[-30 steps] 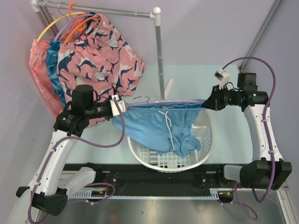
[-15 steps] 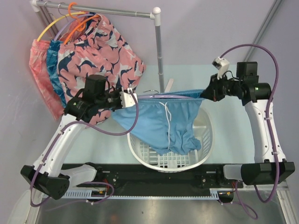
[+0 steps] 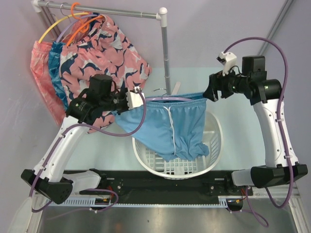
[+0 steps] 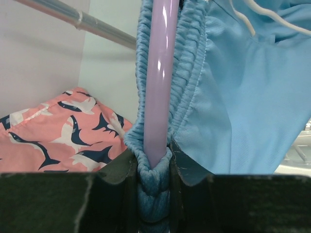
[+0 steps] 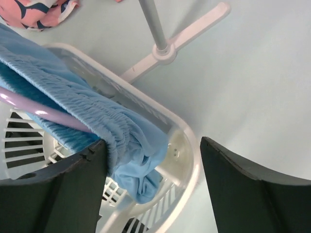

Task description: Place the shorts on the hanger

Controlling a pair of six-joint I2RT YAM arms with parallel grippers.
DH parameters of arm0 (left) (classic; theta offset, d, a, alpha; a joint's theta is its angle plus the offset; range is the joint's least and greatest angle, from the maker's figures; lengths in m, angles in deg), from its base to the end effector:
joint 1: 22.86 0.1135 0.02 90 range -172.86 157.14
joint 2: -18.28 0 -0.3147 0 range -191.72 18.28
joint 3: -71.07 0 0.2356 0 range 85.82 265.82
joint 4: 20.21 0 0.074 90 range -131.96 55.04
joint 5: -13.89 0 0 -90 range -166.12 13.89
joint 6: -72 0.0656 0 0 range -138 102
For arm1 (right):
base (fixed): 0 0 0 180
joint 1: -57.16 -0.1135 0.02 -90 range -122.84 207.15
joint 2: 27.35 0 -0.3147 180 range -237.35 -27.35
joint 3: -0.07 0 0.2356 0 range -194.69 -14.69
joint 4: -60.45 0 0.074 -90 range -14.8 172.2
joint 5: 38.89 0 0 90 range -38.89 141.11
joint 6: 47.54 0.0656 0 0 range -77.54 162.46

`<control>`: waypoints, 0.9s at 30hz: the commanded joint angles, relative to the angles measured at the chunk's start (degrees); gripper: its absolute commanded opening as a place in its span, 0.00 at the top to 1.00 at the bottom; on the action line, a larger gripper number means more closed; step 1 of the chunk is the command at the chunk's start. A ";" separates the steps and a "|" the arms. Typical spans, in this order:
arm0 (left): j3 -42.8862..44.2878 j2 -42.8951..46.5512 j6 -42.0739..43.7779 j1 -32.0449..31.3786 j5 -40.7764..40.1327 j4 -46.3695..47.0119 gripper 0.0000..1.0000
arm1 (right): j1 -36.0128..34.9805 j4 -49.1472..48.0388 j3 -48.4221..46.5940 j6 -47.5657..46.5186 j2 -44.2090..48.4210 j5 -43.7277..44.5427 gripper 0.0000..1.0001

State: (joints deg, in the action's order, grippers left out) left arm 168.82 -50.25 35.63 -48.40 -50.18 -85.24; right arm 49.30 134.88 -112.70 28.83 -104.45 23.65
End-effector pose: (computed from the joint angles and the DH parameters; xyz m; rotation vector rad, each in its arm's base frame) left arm 0.1846 -0.1200 0.4436 1.5415 1.4730 -0.2100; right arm 0.2378 0.0634 0.4749 -0.6589 2.0991 0.4805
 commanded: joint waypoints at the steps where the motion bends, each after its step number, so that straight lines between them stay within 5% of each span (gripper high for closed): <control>1: 3.57 2.35 2.18 0.75 2.27 -1.31 1.00 | 2.32 -0.71 -8.58 -5.16 -1.91 -2.40 0.21; 10: 7.26 0.16 -1.24 0.84 4.56 -1.31 1.00 | -10.06 2.72 -15.28 -17.04 -1.74 -5.24 0.09; 20: 8.49 0.59 -3.61 0.76 13.00 -0.52 1.00 | -24.39 -9.21 -5.18 -20.74 4.06 -4.71 0.23; 27: 11.65 0.51 -5.81 0.75 17.13 0.71 1.00 | -31.78 -13.45 -7.18 -20.30 -0.50 0.21 0.29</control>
State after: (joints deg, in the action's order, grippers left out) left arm 174.74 -50.99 32.85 -47.96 -40.32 -89.96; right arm 19.59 127.41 -117.88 8.92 -102.59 20.28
